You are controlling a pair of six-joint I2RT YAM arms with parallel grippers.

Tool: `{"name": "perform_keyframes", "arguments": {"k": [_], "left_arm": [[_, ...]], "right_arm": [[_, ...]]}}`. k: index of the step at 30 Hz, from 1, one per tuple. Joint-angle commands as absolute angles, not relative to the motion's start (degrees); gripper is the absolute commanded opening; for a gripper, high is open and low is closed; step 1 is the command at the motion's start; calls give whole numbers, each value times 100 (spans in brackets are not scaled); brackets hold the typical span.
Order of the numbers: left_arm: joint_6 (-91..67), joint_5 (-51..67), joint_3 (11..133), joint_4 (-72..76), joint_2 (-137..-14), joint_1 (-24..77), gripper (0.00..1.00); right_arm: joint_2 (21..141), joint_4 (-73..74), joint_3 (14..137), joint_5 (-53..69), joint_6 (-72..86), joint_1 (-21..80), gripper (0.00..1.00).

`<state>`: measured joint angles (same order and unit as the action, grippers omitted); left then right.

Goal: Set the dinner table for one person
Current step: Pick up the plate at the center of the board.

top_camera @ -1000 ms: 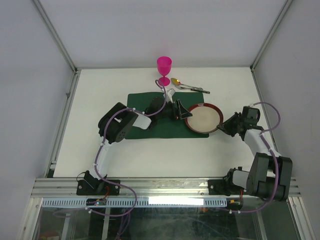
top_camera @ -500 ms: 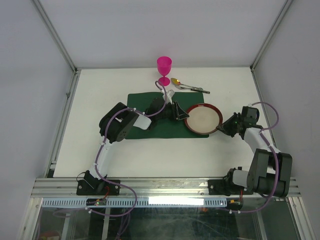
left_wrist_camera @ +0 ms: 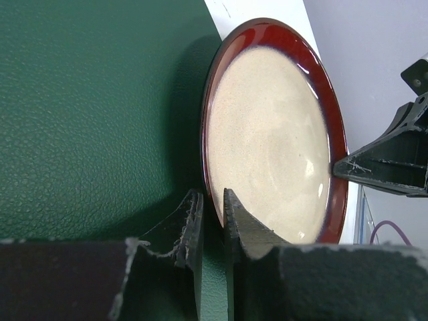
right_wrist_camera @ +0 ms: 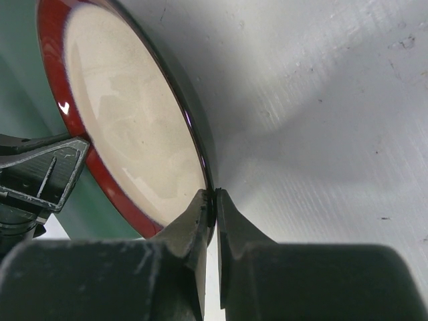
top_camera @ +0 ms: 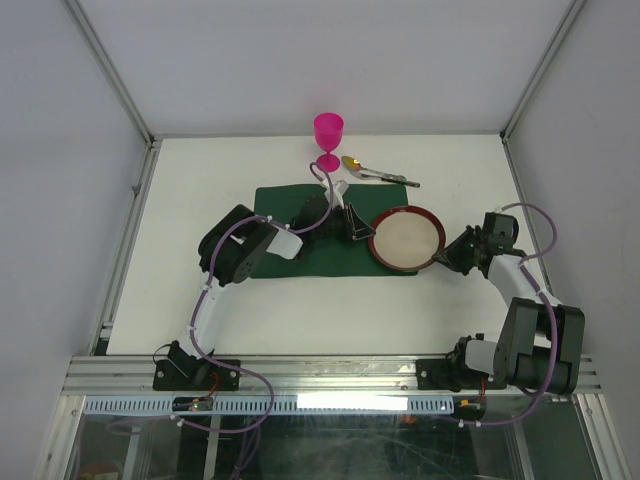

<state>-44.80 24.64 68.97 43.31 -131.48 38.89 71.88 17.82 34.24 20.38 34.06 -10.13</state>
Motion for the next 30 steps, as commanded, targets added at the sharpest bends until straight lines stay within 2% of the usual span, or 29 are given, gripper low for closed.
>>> {"name": "perform_keyframes", "arguments": {"k": [1,9,30], "left_arm": [[-4293,2667,6967,4127,-13232,3981,8],[-4358,2773,7007,4210,-13146,3975,5],[-4015,2700,6935,3806,-12000,3990,5]], "right_arm": [[7110,1414,3769,2451,3394,-958,0],[7047,1451,3812,2427,3331,-962,0],[6950,1495,4016,2612,3095,-963,0]]}}
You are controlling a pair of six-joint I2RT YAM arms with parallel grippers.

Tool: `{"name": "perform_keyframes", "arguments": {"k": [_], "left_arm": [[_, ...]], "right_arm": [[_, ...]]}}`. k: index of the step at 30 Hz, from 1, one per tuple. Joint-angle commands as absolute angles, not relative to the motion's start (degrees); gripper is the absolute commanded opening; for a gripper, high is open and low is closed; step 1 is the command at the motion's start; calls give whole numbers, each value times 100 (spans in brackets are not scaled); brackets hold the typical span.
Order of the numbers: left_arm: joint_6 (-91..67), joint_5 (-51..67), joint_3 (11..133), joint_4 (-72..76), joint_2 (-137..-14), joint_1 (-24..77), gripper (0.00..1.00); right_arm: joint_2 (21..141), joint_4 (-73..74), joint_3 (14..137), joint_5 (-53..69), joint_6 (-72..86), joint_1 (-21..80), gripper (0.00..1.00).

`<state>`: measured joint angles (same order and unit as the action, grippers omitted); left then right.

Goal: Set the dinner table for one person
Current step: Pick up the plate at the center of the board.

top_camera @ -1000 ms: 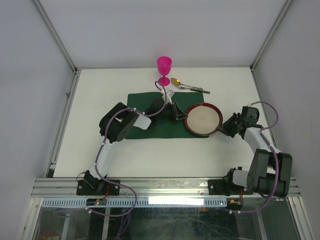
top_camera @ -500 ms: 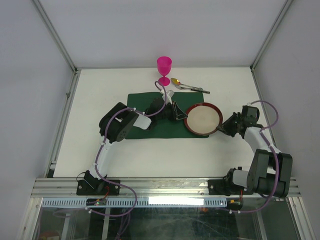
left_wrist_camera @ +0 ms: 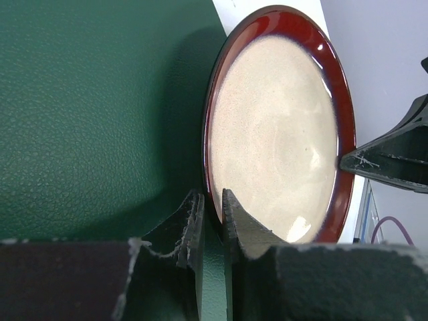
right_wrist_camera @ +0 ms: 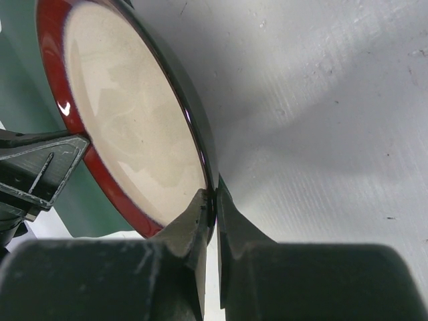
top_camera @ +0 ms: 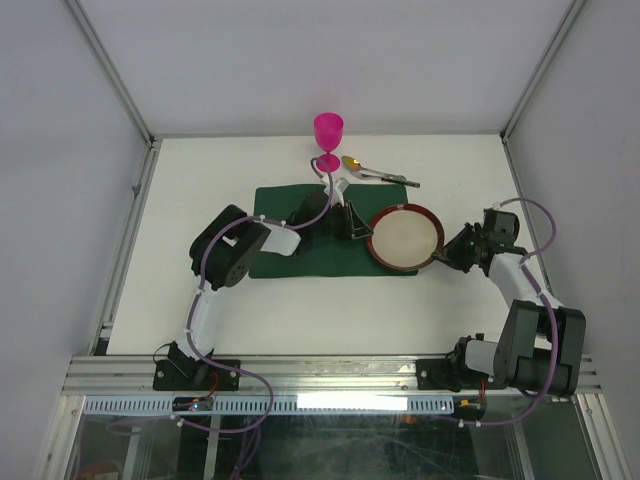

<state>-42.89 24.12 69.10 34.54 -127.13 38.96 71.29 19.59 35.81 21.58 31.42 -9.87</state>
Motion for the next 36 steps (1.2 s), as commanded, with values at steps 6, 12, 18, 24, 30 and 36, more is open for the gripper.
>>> {"name": "perform_keyframes", "arguments": {"k": [6,12,18,24,30,36], "left_arm": [[-3905,2633,6862,3697,-11756,3997,4],[-3712,2471,6763,3478,-11523,3992,4],[-3472,2087,6530,3218,-11241,3981,2],[-3250,1648,6211,2961,-10914,3892,1],[-3062,1370,6029,2738,-10613,3821,0],[-3002,1212,5705,2676,-10306,3667,0]], "right_arm": [[7000,1490,4131,2712,3017,-955,0],[7190,1459,4324,2890,2905,-879,0],[7442,1381,4471,2946,2857,-801,0],[7769,1257,4633,2990,2825,-626,0],[8179,1092,4895,2953,2815,-325,0],[8708,960,5205,2928,2799,31,0]]}}
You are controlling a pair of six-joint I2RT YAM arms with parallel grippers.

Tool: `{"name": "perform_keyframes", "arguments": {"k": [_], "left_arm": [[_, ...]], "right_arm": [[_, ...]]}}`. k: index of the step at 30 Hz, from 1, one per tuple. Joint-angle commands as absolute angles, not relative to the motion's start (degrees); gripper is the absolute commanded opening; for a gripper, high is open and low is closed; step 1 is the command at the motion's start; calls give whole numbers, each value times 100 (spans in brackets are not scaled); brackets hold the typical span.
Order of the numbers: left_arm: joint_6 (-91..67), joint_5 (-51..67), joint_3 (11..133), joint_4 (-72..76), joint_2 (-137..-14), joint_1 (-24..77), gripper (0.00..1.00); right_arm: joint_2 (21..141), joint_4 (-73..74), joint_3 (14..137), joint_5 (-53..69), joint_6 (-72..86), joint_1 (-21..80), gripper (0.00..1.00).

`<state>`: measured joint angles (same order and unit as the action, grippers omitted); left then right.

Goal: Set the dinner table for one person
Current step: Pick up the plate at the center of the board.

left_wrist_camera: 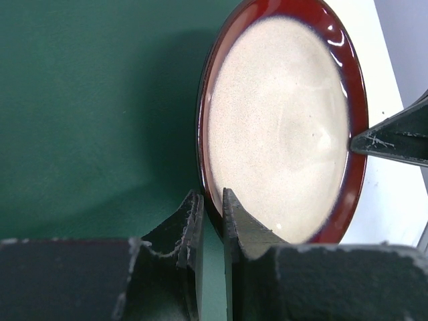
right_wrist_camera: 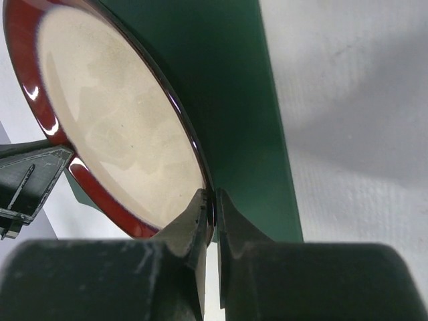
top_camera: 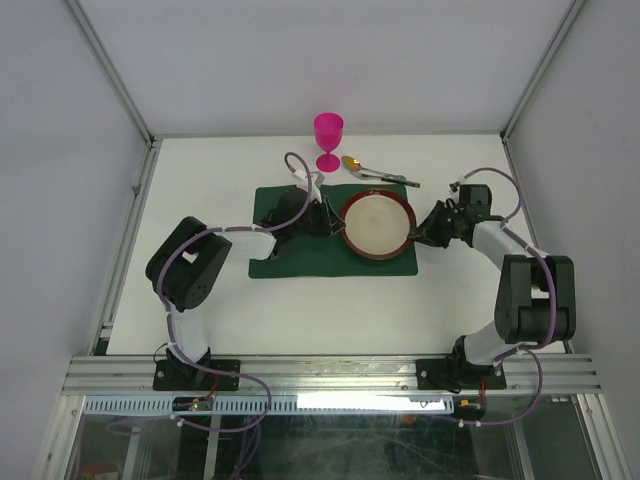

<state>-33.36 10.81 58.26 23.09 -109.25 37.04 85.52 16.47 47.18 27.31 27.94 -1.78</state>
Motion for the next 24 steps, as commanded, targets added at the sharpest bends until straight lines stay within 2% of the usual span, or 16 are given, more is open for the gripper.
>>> {"name": "perform_keyframes", "arguments": {"k": [1,24], "left_arm": [[-2993,1182,5659,2666,-10263,3653,0],[-2822,525,4825,2298,-9472,3314,0]], "right_arm": [[8781,924,5241,2927,2810,86,0],[9960,880,6321,2734,2813,1098,0]]}}
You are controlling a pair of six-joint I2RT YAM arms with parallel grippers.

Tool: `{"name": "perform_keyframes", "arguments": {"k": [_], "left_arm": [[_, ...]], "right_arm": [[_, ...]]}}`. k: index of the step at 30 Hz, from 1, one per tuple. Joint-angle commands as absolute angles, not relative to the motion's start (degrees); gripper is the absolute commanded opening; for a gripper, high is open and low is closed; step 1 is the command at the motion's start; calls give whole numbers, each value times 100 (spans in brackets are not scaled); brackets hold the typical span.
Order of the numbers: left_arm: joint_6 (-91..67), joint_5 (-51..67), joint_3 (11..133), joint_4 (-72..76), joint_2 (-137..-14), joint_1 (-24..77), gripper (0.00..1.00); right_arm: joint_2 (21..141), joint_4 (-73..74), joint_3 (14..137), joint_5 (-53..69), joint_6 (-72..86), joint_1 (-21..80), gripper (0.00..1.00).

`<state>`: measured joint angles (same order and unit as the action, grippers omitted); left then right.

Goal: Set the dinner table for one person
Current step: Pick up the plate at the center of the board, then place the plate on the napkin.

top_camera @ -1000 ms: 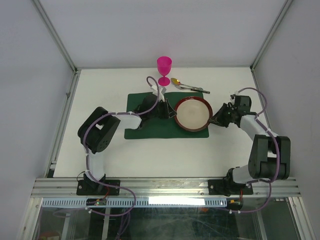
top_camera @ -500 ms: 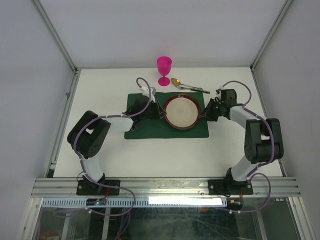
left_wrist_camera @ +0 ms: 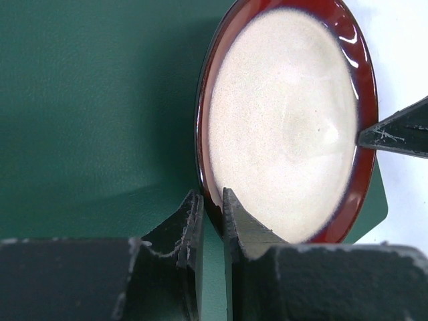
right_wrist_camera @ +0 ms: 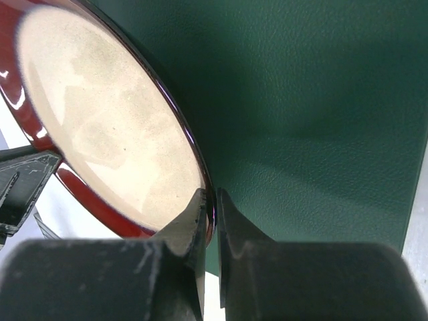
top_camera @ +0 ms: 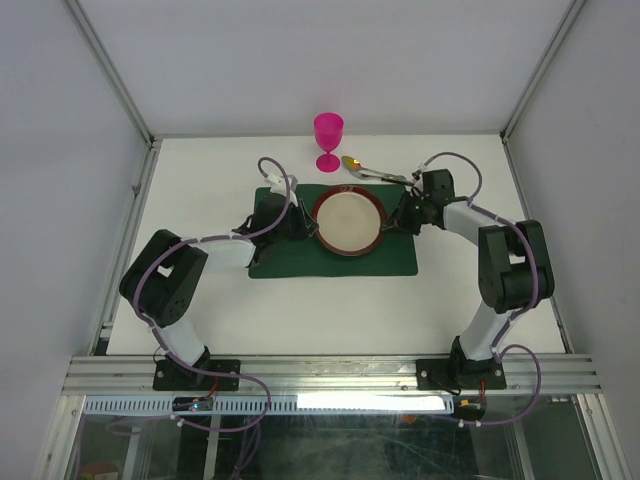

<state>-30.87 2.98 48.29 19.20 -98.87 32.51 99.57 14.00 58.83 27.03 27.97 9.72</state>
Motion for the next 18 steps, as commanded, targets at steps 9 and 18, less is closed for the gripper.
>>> {"name": "perform_keyframes", "arguments": {"k": [9,18], "left_arm": [[-2838,361,4497,2294,-9226,3287,0],[-2826,271,4326,2224,-9088,3253,0]], "right_arm": [[10159,1024,6580,2642,2709,1398,0],[10336,1072,6730,2610,2681,1609,0]]}}
